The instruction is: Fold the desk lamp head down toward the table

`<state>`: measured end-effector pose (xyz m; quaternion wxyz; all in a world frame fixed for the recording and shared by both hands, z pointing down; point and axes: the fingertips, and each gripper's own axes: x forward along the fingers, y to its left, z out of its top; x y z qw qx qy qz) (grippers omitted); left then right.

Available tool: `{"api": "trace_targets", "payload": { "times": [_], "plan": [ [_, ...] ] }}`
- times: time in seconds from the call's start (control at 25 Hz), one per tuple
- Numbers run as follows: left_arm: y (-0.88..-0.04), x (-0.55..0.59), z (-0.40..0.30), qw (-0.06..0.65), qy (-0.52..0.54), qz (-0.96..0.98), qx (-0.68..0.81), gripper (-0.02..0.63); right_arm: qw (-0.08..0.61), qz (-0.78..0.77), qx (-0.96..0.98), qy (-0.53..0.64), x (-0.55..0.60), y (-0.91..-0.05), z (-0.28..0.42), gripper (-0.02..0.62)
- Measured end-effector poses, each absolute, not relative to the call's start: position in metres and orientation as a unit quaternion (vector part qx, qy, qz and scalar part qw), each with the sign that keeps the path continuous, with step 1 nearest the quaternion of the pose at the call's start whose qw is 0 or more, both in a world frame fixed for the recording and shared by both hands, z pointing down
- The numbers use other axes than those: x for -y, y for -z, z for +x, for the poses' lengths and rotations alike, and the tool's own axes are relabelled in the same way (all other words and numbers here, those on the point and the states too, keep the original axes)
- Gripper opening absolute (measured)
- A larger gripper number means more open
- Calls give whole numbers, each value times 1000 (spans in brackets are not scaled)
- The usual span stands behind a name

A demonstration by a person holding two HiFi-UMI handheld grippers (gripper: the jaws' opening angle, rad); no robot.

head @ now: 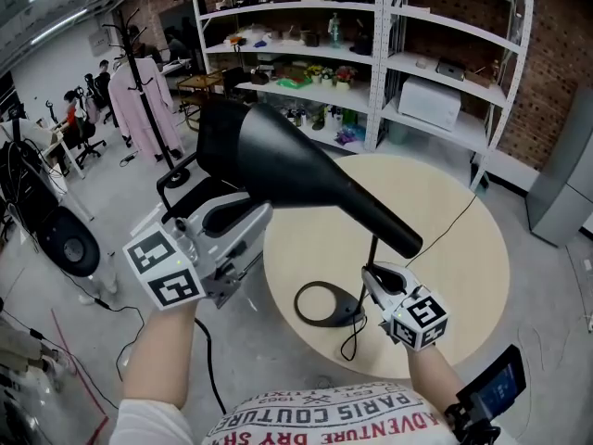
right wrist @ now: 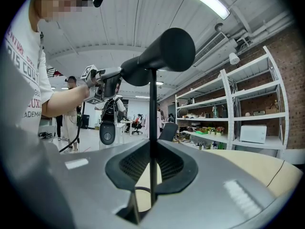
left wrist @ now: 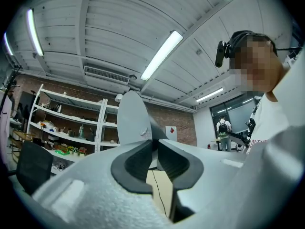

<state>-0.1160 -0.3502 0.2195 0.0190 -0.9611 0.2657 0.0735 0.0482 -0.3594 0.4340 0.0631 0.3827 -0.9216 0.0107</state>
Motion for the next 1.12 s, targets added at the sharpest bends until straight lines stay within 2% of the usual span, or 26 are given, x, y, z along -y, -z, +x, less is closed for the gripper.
{"api": "trace_targets", "payload": {
  "times": [1.12],
  "plan": [
    [-272,347,-124,-56,-100,-957,-267,38,63,387,920,-8,355,-439,50,40]
  ]
}}
